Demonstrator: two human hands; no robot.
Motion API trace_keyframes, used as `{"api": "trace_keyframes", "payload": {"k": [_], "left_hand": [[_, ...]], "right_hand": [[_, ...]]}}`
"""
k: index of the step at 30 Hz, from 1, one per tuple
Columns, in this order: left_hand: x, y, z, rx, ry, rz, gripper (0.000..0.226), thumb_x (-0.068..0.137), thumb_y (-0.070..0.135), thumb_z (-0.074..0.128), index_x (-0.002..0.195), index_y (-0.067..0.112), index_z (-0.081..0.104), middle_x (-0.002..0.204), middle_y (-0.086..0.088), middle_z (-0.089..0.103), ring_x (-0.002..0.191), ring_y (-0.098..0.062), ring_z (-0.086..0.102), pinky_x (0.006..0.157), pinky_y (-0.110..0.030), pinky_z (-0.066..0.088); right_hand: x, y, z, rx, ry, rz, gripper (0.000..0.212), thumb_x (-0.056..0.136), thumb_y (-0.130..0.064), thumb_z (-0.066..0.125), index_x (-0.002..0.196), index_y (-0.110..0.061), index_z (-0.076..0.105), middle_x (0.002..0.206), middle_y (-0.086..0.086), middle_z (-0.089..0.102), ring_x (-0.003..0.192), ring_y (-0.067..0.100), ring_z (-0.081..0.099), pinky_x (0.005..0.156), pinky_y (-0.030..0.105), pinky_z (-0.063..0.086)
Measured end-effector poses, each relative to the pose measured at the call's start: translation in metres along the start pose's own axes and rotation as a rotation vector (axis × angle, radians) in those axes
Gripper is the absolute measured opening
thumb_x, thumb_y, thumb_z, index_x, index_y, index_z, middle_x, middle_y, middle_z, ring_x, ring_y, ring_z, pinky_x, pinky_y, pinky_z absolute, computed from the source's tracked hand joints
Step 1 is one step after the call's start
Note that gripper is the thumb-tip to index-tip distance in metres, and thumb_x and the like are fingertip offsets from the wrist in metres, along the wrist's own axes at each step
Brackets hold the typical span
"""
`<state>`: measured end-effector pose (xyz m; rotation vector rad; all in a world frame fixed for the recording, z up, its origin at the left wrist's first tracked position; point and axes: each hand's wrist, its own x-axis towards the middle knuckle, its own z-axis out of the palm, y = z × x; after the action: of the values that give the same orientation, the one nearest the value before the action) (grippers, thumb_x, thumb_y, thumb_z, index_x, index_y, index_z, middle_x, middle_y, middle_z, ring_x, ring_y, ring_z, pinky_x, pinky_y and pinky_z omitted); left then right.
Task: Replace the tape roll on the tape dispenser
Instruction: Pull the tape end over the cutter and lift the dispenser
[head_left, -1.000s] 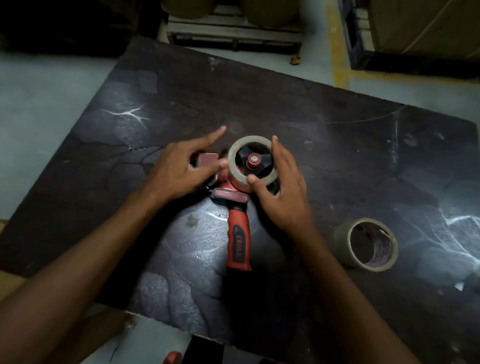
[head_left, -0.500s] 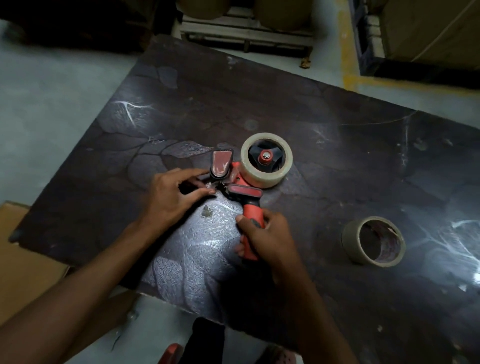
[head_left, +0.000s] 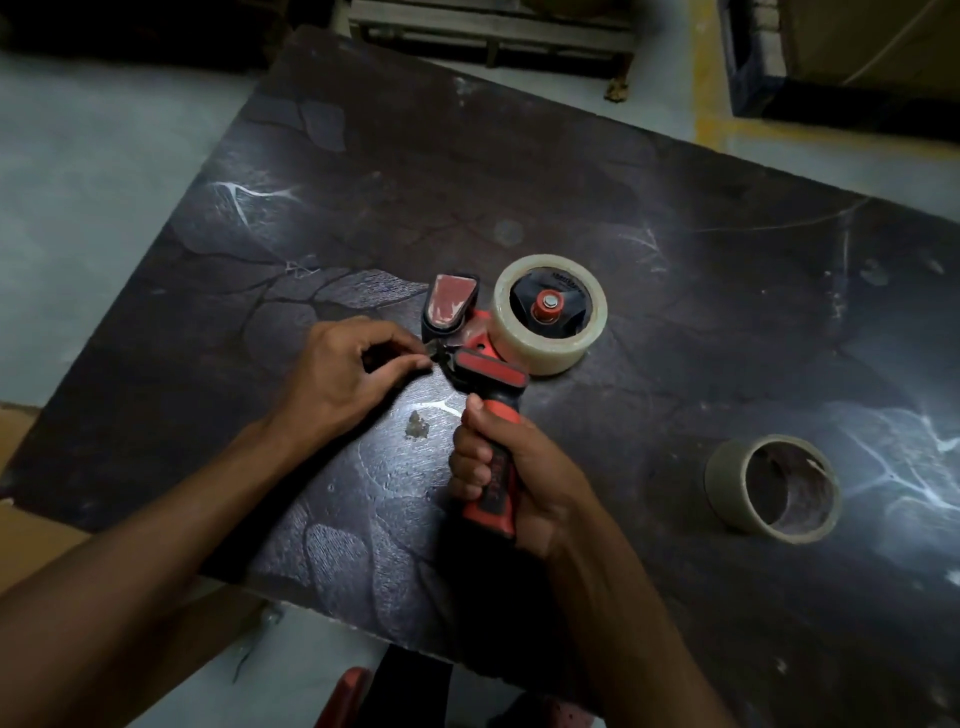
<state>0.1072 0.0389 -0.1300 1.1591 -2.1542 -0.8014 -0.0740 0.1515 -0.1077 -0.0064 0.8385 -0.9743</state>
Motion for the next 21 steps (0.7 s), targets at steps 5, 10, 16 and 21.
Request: {"api": "trace_keyframes", "payload": {"k": [5, 10, 16, 21], "left_hand": [[0.017, -0.024, -0.017, 0.161, -0.118, 0.329, 0.015, 0.098, 0.013, 0.076, 0.087, 0.003, 0.075, 0.077, -0.008, 0.069, 0.069, -0.023, 0.062, 0.067, -0.037, 0.050], [0.051, -0.048, -0.035, 0.446, -0.152, 0.801, 0.032, 0.113, 0.012, 0.054, 0.092, 0.001, 0.076, 0.074, -0.015, 0.061, 0.064, -0.031, 0.053, 0.053, -0.041, 0.045], [0.046, -0.051, -0.041, 0.604, -0.240, 0.859, 0.041, 0.118, 0.017, 0.043, 0.117, 0.006, 0.082, 0.109, -0.012, 0.082, 0.086, -0.034, 0.079, 0.059, -0.040, 0.059], [0.021, -0.020, -0.065, 0.822, -0.595, 0.441, 0.078, 0.109, 0.066, 0.025, 0.166, 0.016, 0.044, 0.166, -0.006, 0.053, 0.154, -0.032, 0.050, 0.121, -0.049, 0.048]], "right_hand": [[0.000, 0.003, -0.001, -0.002, 0.092, -0.073, 0.037, 0.106, -0.021, 0.055, 0.071, -0.020, 0.044, 0.051, -0.005, 0.036, 0.037, 0.006, 0.036, 0.038, 0.019, 0.035], [-0.009, -0.002, -0.013, -0.186, 0.150, -0.115, 0.036, 0.104, -0.024, 0.060, 0.071, -0.021, 0.046, 0.058, -0.002, 0.036, 0.042, 0.008, 0.036, 0.041, 0.022, 0.035], [-0.005, 0.000, -0.009, -0.296, 0.222, -0.184, 0.031, 0.103, -0.021, 0.063, 0.076, -0.019, 0.049, 0.055, -0.002, 0.039, 0.042, 0.010, 0.038, 0.042, 0.024, 0.037], [-0.010, 0.007, -0.009, -0.389, 0.243, -0.180, 0.027, 0.101, -0.023, 0.067, 0.079, -0.019, 0.053, 0.057, -0.002, 0.045, 0.045, 0.013, 0.043, 0.045, 0.025, 0.040]]}}
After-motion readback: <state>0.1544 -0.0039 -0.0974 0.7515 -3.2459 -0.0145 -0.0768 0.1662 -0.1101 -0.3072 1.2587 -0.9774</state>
